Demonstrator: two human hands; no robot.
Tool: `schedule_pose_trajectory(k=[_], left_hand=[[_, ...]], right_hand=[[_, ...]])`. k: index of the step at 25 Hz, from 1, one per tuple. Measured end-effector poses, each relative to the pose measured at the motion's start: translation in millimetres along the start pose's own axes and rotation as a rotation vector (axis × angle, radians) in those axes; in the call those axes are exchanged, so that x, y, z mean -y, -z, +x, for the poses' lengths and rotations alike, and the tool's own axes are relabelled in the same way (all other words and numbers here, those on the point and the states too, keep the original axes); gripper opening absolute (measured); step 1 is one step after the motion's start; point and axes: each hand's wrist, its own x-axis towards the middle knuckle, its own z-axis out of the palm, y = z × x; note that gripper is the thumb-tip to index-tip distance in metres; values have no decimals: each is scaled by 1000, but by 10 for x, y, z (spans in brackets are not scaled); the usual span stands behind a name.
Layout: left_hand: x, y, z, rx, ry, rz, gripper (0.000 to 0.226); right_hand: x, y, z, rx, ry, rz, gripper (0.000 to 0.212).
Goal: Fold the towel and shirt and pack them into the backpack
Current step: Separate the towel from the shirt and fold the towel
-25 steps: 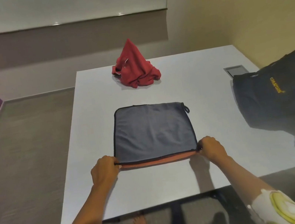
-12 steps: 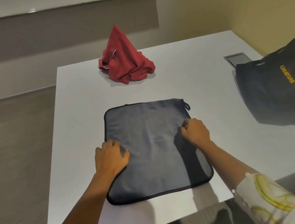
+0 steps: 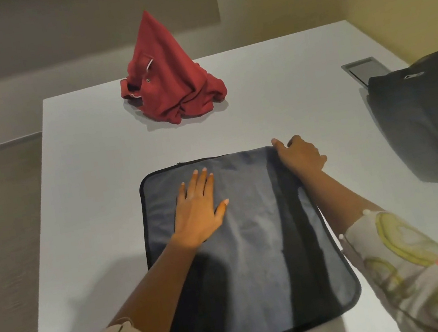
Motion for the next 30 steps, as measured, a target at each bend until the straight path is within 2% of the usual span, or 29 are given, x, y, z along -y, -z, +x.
schedule_pose_trajectory(k=[2, 4, 6, 8, 10, 12, 14, 16, 19, 26, 30], left_hand=[[87, -102, 80, 32, -3, 4, 82], [148, -225, 91, 22, 0, 3, 84], [170, -309, 89, -27, 12, -3, 82], [167, -352, 126, -87, 29, -14, 81], [175, -369, 193, -109, 32, -20, 81], [185, -354, 229, -117, 39, -27, 82], [157, -345, 244, -138, 54, -42, 80], [136, -336, 279, -177, 66, -33, 72], [276, -337, 356, -163, 122, -23, 68], [535, -321, 562, -165, 118, -7, 69], [567, -321, 713, -101, 139, 5, 74]], right_hand=[[33, -88, 85, 53, -20, 154, 44], [71, -151, 141, 26, 57, 402, 27], [91, -156, 151, -46, 203, 632, 40], [83, -159, 214, -97, 302, 684, 42], [35, -231, 340, -119, 289, 487, 42], [17, -330, 320, -177, 269, 143, 43], [96, -498, 141, -242, 434, -1, 42], [220, -740, -112, -164, 607, -78, 45], [283, -1002, -204, -7, 623, -197, 54], [259, -991, 272, -66, 691, -255, 56], [380, -938, 412, -11, 732, -279, 59]])
